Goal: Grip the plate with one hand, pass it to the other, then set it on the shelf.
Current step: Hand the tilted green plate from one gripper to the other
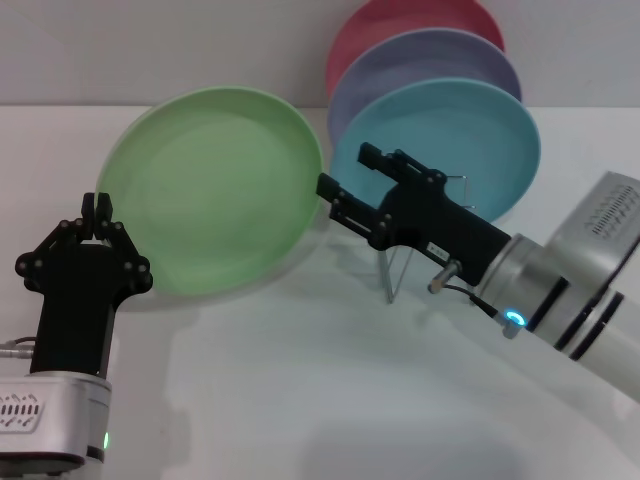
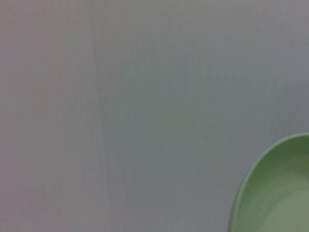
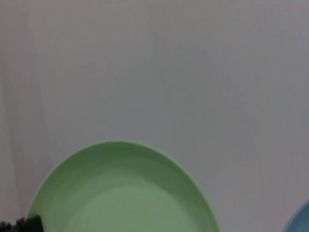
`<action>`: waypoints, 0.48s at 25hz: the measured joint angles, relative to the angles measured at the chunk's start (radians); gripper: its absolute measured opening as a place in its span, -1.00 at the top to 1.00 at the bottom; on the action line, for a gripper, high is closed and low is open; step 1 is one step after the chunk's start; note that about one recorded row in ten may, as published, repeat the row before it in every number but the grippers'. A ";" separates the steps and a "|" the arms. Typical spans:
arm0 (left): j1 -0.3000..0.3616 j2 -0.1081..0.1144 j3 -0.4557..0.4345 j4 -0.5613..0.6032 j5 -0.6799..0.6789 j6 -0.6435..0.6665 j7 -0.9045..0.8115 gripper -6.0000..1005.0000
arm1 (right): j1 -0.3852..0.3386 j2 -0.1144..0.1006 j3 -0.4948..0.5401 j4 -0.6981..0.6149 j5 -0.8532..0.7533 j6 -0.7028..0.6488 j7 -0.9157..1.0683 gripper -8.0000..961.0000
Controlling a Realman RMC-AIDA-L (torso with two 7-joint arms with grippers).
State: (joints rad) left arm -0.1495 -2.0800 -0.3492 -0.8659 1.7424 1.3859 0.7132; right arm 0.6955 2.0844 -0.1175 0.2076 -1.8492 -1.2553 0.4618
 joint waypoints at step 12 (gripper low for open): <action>0.009 0.000 0.004 -0.019 -0.003 0.002 0.078 0.92 | 0.050 0.002 0.012 0.054 -0.022 0.086 -0.091 -0.48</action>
State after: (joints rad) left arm -0.1409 -2.0800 -0.3457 -0.8848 1.7391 1.3882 0.7909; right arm 0.7455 2.0867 -0.1057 0.2614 -1.8709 -1.1690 0.3712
